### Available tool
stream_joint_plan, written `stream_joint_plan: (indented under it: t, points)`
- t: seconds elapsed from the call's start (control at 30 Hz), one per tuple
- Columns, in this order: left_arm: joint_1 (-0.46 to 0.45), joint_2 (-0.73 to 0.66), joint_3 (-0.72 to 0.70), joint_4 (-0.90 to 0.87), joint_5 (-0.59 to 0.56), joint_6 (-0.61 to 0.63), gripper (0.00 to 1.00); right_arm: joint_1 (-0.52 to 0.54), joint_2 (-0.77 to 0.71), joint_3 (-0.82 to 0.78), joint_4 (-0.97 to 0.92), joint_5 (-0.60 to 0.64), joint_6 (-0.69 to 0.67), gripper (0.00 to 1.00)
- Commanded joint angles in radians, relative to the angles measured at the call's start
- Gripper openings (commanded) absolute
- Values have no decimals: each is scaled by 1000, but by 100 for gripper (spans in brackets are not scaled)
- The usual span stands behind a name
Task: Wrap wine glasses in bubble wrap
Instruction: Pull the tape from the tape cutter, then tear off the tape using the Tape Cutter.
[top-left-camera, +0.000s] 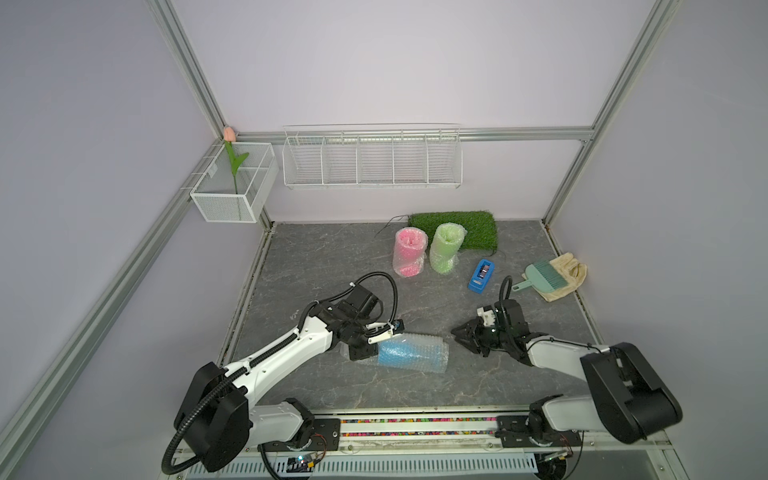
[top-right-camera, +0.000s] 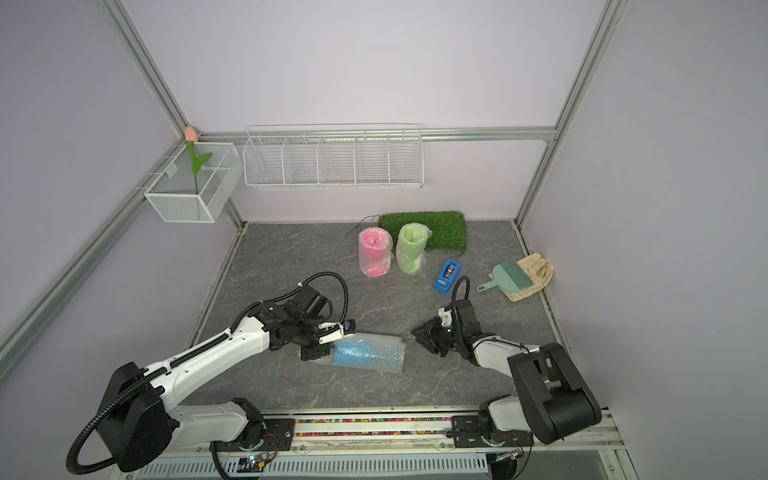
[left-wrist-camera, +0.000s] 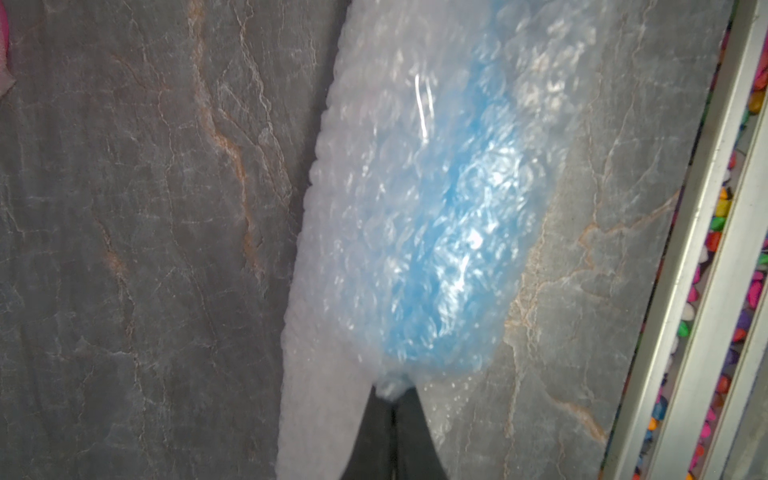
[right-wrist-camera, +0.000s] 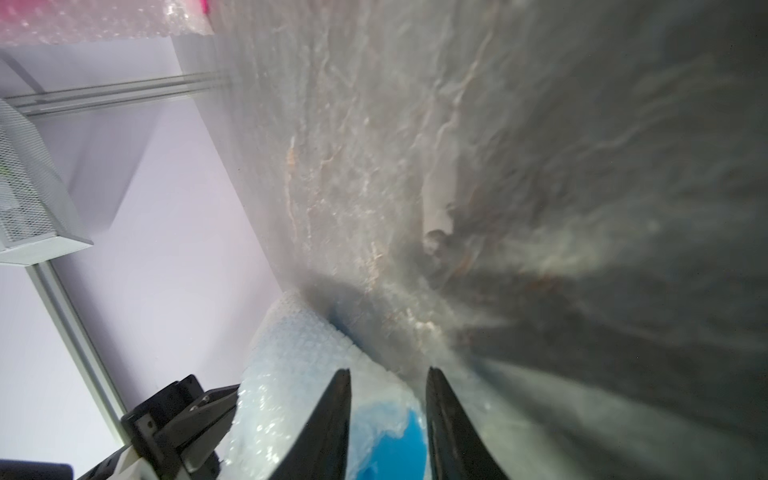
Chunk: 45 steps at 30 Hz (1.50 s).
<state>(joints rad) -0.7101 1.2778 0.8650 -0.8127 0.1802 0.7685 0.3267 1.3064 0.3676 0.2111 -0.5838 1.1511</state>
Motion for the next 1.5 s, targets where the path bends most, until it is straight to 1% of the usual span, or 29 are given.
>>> stream_joint_plan:
  t: [0.0, 0.07, 0.13, 0.27, 0.33, 0.43, 0.57, 0.73, 0.87, 1.07, 1.2, 1.27, 1.37, 1.4, 1.47]
  points:
    - [-5, 11, 16, -12, 16, 11, 5, -2, -127, 37, -202, 45, -52, 41]
    - [-5, 11, 16, -12, 16, 10, 5, -26, -178, 84, -309, 59, -103, 44]
    - [-5, 12, 17, -13, 17, 9, 5, -69, -188, 132, -379, 53, -162, 45]
    - [-5, 11, 15, -12, 18, 9, 5, -211, -128, 203, -389, -2, -274, 45]
    - [-5, 9, 14, -11, 20, 11, 5, -259, -76, 241, -372, 0, -329, 45]
    - [-5, 13, 17, -12, 23, 12, 5, -305, 29, 296, -306, 2, -392, 45]
    - [-5, 22, 25, -20, 35, 9, 4, -327, 201, 365, -202, 3, -419, 45]
    - [-5, 33, 27, -21, 43, 9, 5, -331, 372, 421, -64, -14, -396, 46]
    - [-5, 40, 36, -33, 50, 8, 5, -333, 449, 449, 40, -35, -359, 45]
    - [-5, 33, 33, -32, 51, 8, 5, -338, 498, 468, 78, -32, -338, 36]
    - [-5, 28, 31, -34, 48, 8, 5, -345, 513, 467, 84, -31, -333, 24]
    - [-5, 23, 28, -30, 47, 8, 5, -346, 513, 460, 78, -25, -336, 20]
    - [-5, 18, 25, -28, 46, 8, 5, -346, 514, 454, 47, -13, -350, 9]
    - [-5, 18, 24, -28, 46, 8, 5, -347, 514, 451, 29, -6, -357, 7]
    - [-5, 19, 25, -28, 47, 8, 5, -346, 514, 449, -9, 9, -375, 7]
